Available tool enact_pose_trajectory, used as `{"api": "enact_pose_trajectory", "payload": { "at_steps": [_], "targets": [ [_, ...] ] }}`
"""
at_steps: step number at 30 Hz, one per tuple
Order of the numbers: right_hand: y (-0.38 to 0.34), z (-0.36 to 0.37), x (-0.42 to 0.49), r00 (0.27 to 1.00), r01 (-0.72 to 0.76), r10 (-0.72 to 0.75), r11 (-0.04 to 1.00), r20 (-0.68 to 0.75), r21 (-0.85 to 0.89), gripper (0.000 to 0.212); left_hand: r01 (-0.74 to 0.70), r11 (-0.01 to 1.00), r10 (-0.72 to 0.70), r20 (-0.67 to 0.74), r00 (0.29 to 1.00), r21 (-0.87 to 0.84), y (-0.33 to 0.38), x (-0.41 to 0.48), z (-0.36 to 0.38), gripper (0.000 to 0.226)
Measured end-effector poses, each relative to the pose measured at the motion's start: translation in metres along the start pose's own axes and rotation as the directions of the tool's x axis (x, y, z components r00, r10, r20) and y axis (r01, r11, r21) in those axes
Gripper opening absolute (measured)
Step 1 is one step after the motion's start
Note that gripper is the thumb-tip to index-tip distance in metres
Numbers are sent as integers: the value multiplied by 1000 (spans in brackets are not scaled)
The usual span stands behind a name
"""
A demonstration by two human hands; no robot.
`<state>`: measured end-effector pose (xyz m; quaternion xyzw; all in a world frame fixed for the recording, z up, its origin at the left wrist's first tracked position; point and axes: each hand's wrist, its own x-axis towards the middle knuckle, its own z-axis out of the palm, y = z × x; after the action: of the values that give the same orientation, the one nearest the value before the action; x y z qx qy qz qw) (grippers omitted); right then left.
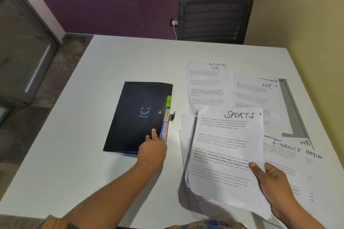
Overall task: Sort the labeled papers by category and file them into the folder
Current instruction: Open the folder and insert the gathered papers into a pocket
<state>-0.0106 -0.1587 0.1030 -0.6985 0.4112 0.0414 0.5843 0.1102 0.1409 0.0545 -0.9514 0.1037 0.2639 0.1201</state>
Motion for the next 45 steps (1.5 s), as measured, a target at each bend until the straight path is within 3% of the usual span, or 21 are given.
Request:
{"api": "enact_pose_trajectory", "payload": {
  "at_steps": [6,10,15,17,20,22,24,28,30,34,38,42,45],
  "targets": [
    [-1,-1,0,999,21,-20,999,35,-42,13,142,979,-130,85,988,-148,-2,15,6,78],
    [-2,-6,3,998,29,-26,999,62,-45,14,127,965,-117,55,992,-230,-2,17,0,62],
    [-4,-16,7,996,43,-36,996,76,-83,14,151,984,-140,114,984,-95,10,8,-32,48],
    [-4,-21,10,997,30,-23,997,79,-77,14,145,987,-136,112,984,-73,9,10,-32,51],
    [-1,-27,13,997,24,-18,996,78,-84,14,284,929,-254,149,956,-237,5,12,-28,63],
    [0,-31,13,995,35,-27,996,91,-84,14,350,917,-340,83,937,-191,0,16,-26,73],
    [-2,-34,12,994,55,-46,994,96,-91,15,398,909,-385,110,916,-126,-5,18,-28,75],
    [-4,-40,10,992,85,-75,992,102,-98,17,210,939,-247,108,963,273,-9,15,-40,50],
    [-5,-41,10,992,86,-77,992,102,-96,18,148,917,-193,89,977,371,-11,12,-45,42],
    [-8,-44,11,993,89,-78,988,93,-125,22,83,925,-94,12,996,371,-16,9,-52,35],
    [-14,-45,11,989,97,-86,991,122,-91,18,94,945,-88,-33,996,312,-23,2,-58,26],
    [-21,-41,12,987,99,-90,993,134,-64,17,124,949,-114,-52,992,290,-28,-5,-57,38],
    [-25,-38,14,987,89,-82,995,136,-49,15,133,942,-116,-71,991,310,-31,-10,-55,30]
  ]
}}
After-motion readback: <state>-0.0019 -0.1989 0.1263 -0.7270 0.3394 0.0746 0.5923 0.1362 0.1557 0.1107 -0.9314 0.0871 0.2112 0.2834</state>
